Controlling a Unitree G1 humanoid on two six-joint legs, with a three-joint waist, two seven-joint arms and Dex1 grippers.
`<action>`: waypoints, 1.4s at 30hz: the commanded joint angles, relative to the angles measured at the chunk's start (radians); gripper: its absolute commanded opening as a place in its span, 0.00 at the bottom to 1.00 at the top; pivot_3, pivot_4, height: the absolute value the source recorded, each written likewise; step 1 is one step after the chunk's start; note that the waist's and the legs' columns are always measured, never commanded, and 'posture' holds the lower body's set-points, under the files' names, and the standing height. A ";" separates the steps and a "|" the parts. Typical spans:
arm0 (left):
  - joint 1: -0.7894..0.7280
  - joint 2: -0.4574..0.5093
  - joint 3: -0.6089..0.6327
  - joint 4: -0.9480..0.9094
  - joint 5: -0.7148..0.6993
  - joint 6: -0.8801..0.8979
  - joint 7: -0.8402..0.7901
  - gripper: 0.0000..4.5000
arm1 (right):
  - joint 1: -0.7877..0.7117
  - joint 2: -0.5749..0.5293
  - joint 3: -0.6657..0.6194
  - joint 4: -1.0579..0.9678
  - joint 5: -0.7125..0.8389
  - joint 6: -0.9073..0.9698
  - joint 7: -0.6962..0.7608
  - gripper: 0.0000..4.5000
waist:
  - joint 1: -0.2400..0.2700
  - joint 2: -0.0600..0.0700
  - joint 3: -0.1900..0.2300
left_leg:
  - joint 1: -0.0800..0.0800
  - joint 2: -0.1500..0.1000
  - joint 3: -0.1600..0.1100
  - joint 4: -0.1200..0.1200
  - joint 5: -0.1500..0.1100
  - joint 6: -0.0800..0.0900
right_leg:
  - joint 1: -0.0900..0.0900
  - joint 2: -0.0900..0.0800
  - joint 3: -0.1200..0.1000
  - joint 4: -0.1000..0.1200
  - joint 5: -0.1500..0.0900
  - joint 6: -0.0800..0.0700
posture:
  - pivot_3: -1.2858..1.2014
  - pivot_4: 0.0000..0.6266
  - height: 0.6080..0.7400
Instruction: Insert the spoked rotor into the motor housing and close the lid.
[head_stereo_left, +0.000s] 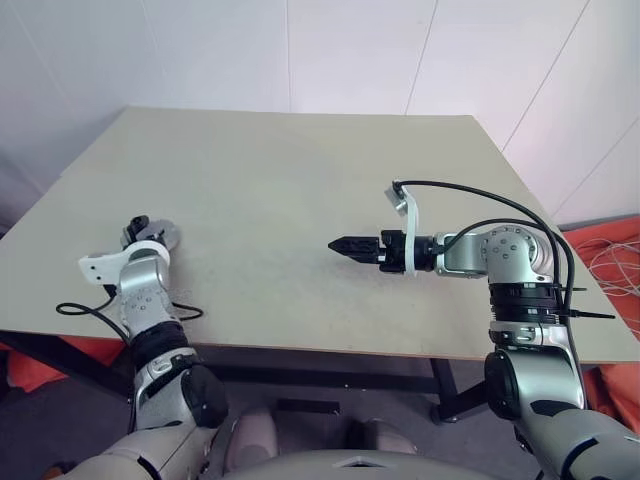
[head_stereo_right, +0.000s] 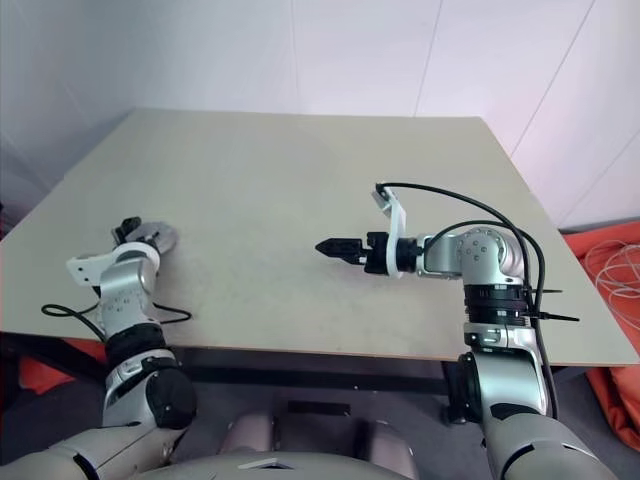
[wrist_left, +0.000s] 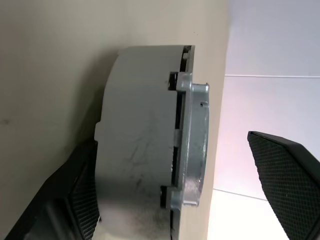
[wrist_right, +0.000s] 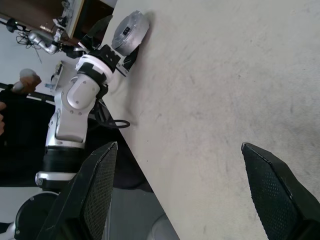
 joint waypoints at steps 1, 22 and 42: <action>0.038 -0.029 -0.025 -0.080 -0.008 0.026 0.081 1.00 | -0.015 0.000 -0.023 -0.045 0.006 0.002 0.006 1.00 | 0.000 0.000 0.000 | 0.000 0.000 0.000 0.000 0.000 0.000 | 0.001 0.000 0.000 0.000 0.000 0.000 | 0.52 0.00 1.00; 0.259 0.227 -0.589 -0.416 0.306 0.378 -0.252 1.00 | 0.074 -0.082 0.119 -0.142 -0.136 -0.242 0.120 1.00 | 0.006 0.005 -0.006 | 0.000 -0.001 -0.001 0.001 0.000 0.001 | 0.002 0.000 -0.001 -0.008 0.001 0.005 | 0.52 0.00 1.00; 0.312 0.656 -0.663 -0.033 0.692 -0.159 -1.275 1.00 | 0.214 -0.140 0.262 0.077 -0.549 -1.254 0.550 1.00 | -0.050 0.006 -0.006 | 0.005 0.000 0.002 -0.001 -0.004 0.008 | 0.004 0.000 0.002 -0.005 0.001 0.001 | 0.52 0.00 1.00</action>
